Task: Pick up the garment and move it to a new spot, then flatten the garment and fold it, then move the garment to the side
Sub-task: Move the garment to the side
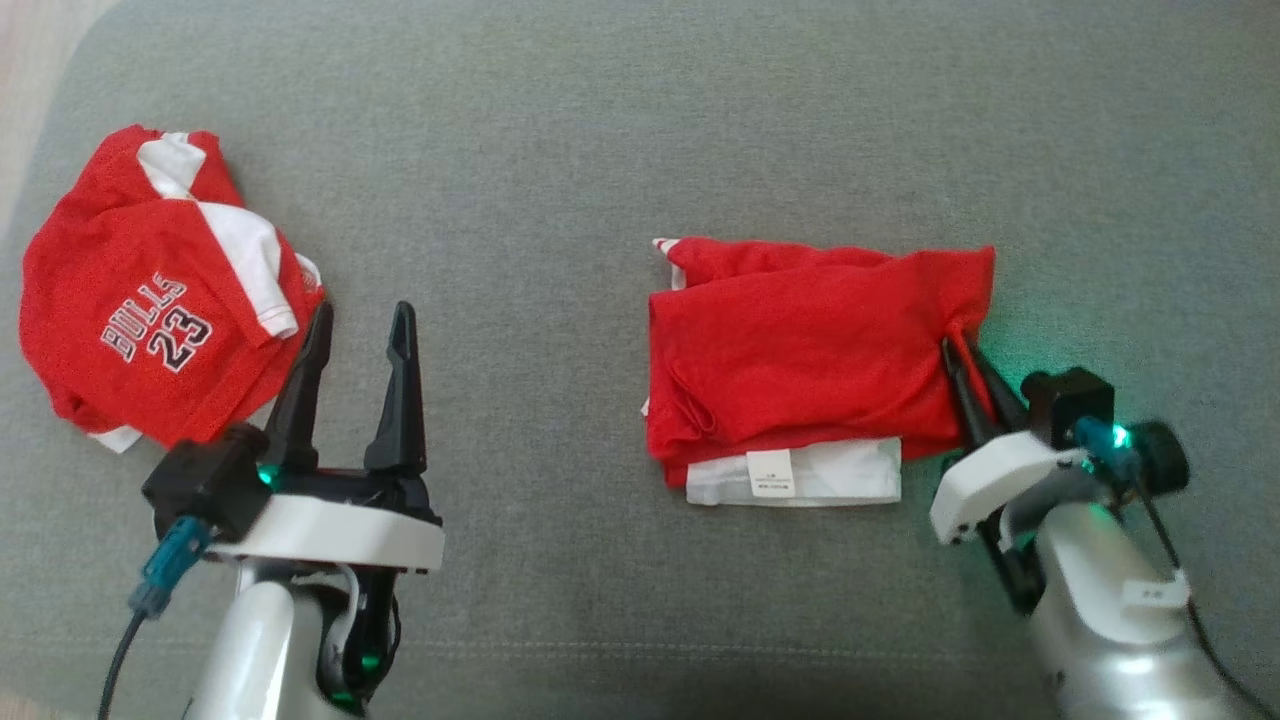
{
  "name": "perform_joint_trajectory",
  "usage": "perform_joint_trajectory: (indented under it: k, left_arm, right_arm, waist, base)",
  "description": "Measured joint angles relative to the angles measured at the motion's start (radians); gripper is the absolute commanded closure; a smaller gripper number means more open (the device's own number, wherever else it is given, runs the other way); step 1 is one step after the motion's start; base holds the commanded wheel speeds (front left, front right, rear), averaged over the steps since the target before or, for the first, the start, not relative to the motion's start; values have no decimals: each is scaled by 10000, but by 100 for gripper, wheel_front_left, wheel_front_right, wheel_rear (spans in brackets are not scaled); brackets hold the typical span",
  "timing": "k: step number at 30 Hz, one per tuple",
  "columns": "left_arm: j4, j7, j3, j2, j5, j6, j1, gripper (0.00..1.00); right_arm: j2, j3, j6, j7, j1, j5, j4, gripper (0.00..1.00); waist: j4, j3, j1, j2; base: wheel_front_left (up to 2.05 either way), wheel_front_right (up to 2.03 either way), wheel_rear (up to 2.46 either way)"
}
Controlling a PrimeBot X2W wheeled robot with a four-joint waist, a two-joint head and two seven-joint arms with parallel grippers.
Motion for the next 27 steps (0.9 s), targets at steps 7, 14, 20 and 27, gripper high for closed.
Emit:
perform_joint_trajectory:
  k: [7,14,20,27]
  left_arm:
    - [-15,0,56,0,186,-102,-88,0]
    - [-56,0,52,-2,441,-295,-1020,0]
    - [-128,-2,61,-6,537,-408,-1807,0]
    - [-230,-6,63,-8,633,-506,-2302,0]
  right_arm:
    - [-805,600,0,-40,-811,-571,-796,100]
    - [-2190,1083,0,265,-2545,-102,-928,100]
    - [-3327,1116,0,612,-3879,1108,-920,100]
    - [-3795,616,0,867,-4302,1937,-731,100]
  waist:
    - [-348,188,0,0]
    - [-772,1030,1,0]
    - [-1126,1934,1,0]
    - [-1455,2580,1,0]
  base:
    - [0,0,0]
    - [0,0,0]
    - [0,0,0]
    - [0,0,0]
